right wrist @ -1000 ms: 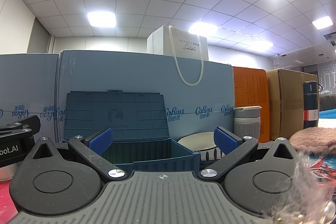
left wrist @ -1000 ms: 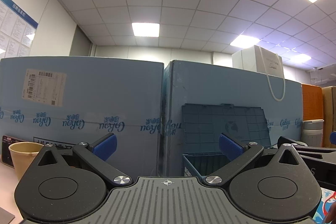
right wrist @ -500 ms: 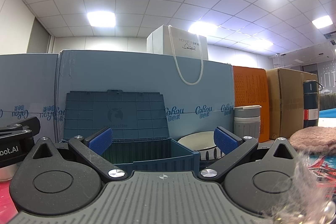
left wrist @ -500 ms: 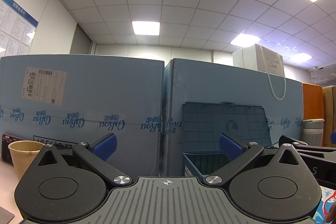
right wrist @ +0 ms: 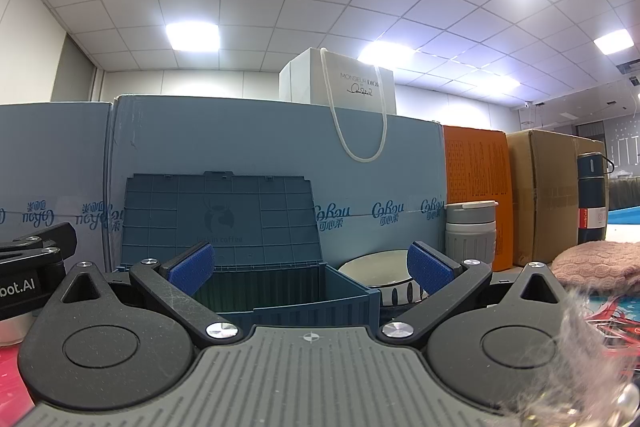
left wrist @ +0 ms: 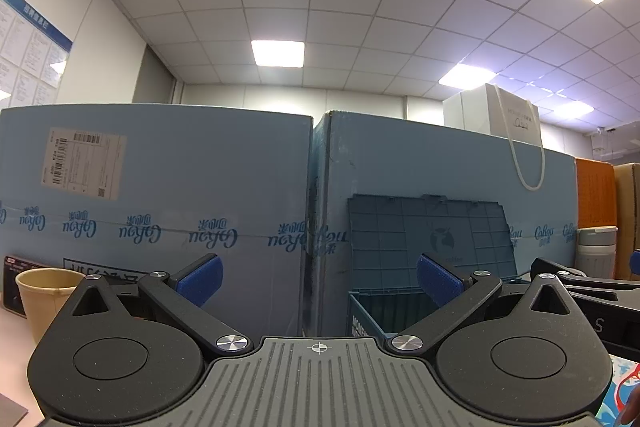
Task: Organize rigid objects
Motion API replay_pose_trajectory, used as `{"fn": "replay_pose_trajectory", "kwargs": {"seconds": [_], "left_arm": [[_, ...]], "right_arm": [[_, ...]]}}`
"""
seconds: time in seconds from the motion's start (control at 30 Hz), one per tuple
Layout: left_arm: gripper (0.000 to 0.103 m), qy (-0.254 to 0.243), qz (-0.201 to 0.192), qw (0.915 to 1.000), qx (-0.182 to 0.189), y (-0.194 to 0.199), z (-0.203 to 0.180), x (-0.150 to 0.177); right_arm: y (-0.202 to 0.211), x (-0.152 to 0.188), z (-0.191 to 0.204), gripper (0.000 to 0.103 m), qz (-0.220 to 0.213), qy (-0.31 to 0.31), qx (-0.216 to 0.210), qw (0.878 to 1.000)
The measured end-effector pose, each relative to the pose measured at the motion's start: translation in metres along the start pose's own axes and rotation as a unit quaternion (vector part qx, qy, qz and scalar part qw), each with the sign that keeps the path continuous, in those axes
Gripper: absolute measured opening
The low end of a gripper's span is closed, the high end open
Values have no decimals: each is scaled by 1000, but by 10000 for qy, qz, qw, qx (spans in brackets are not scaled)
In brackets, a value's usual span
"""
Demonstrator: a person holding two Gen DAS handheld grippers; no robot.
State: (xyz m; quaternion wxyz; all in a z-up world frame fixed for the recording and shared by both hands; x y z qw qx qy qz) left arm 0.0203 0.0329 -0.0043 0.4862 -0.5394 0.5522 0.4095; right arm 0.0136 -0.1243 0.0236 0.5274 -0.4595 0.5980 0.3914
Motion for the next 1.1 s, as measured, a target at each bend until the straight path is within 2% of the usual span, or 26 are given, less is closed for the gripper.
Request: {"fn": "replay_pose_trajectory", "kwargs": {"seconds": [1.1], "left_arm": [[103, 20, 27, 10000, 36, 1, 0, 0]], "right_arm": [[1, 1, 0, 103, -39, 3, 20, 10000]]}}
Point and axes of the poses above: each gripper's, at about its wrist camera, not at the fingertips, and y roughly against the way its jaws point, z to its left, x to its underside, the point moved 3 cm from there along -y, roughly the way its jaws point, and after that the axes turned 9 degrees about y, right-handed, at the moved point
